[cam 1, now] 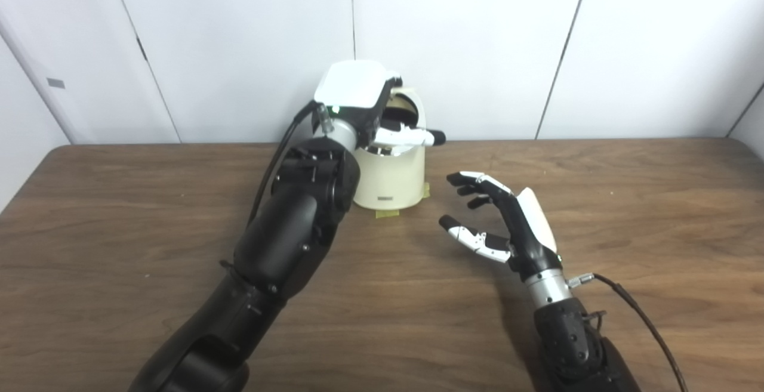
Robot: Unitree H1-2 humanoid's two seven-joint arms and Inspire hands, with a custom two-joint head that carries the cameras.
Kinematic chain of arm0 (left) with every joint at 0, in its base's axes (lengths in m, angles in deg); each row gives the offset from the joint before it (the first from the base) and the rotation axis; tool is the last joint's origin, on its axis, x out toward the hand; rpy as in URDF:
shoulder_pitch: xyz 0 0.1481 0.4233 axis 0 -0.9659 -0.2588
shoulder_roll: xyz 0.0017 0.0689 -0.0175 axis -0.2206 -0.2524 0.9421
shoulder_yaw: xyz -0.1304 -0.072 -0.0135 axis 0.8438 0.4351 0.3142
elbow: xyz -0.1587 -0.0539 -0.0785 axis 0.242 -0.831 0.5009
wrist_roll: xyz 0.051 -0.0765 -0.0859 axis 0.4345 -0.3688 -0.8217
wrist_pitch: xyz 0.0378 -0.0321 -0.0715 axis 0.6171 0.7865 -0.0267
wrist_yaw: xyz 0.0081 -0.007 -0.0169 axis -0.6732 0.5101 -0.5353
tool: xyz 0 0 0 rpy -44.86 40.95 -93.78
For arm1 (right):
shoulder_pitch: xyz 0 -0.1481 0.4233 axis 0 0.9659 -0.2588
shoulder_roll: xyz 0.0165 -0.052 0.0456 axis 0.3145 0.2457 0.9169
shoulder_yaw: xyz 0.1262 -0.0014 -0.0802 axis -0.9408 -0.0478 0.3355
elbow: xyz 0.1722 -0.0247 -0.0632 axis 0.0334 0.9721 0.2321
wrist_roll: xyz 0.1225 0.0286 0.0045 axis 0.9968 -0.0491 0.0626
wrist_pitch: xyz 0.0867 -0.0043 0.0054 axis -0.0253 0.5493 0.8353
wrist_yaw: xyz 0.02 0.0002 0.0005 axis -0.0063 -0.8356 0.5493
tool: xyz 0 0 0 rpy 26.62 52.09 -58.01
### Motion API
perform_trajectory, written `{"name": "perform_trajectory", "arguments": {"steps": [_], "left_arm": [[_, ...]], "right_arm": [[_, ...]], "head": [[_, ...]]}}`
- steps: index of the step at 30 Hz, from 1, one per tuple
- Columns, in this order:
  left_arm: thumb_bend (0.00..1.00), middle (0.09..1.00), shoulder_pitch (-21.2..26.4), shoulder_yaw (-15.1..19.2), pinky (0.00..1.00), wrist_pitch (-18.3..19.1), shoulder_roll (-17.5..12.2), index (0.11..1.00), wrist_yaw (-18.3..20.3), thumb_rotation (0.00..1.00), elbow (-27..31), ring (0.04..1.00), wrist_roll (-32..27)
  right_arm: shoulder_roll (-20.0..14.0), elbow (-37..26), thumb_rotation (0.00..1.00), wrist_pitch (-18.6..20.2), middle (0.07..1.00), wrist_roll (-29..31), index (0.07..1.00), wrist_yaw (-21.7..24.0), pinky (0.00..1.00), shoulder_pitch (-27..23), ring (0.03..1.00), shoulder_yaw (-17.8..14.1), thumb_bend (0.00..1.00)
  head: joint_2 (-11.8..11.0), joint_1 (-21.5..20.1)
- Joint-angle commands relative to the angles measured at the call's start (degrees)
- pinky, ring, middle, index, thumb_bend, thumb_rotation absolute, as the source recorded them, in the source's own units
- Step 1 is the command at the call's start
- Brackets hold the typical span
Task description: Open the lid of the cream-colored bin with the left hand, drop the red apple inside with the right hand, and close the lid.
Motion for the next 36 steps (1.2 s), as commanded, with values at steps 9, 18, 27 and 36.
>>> {"name": "perform_trajectory", "arguments": {"steps": [9,18,27,36], "left_arm": [[0.99,0.864,-0.85,-0.55,1.0,-0.45,-0.85,0.857,-0.94,0.89,1.39,0.972,0.56],[0.96,0.858,-5.04,-1.84,1.0,-0.78,-1.04,0.844,-3.24,0.83,-1.06,0.962,0.5],[0.94,0.864,-5.83,-2.89,1.0,-1.3,-2.07,0.843,-4.65,0.79,-5.96,0.956,0.03],[0.95,0.858,-6.67,-6.7,1.0,-3.23,-4.77,0.835,-7.87,0.78,-12.66,0.931,3.93]], "right_arm": [[0.35,-1.8,0.42,-0.55,0.739,-0.22,0.716,-0.76,0.58,-1.73,0.705,-0.27,0.3],[0.44,-3.86,0.45,2.06,0.749,-0.54,0.726,0.17,0.58,-1.33,0.706,-0.26,0.3],[0.75,-3.37,0.43,2.07,0.746,-0.81,0.72,-0.35,0.56,-1.75,0.69,-0.23,0.3],[1.22,-3.63,0.44,2.11,0.743,-0.82,0.714,-0.53,0.57,-1.77,0.692,-0.35,0.31]], "head": [[0.19,-0.48],[0.49,-0.61],[0.56,-0.73],[0.78,-1.03]]}}
